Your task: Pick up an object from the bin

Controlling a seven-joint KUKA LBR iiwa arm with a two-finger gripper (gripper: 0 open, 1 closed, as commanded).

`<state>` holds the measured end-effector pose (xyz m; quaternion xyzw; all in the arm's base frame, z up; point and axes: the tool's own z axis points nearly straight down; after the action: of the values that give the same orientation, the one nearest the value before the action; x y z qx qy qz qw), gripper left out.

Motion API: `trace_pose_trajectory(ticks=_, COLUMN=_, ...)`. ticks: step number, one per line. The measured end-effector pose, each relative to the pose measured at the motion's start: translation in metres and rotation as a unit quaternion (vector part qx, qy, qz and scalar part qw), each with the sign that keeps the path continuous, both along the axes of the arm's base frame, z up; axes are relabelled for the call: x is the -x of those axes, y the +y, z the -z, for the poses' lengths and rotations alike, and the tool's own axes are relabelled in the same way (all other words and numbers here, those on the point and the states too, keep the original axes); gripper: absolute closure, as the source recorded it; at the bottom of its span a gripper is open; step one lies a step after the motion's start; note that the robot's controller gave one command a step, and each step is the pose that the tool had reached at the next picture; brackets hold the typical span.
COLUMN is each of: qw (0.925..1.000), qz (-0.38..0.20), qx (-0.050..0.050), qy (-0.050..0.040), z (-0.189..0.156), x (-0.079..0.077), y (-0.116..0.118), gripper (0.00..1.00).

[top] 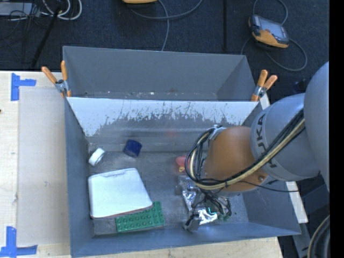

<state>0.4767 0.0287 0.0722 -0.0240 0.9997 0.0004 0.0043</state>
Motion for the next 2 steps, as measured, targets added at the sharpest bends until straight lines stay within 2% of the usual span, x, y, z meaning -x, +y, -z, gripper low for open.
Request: trace_pose_trajectory(ticks=2, qw=1.0000, qz=0.000, qx=0.000, qy=0.0001, z=0.0000, x=0.0000, y=-0.0001, gripper=0.00)
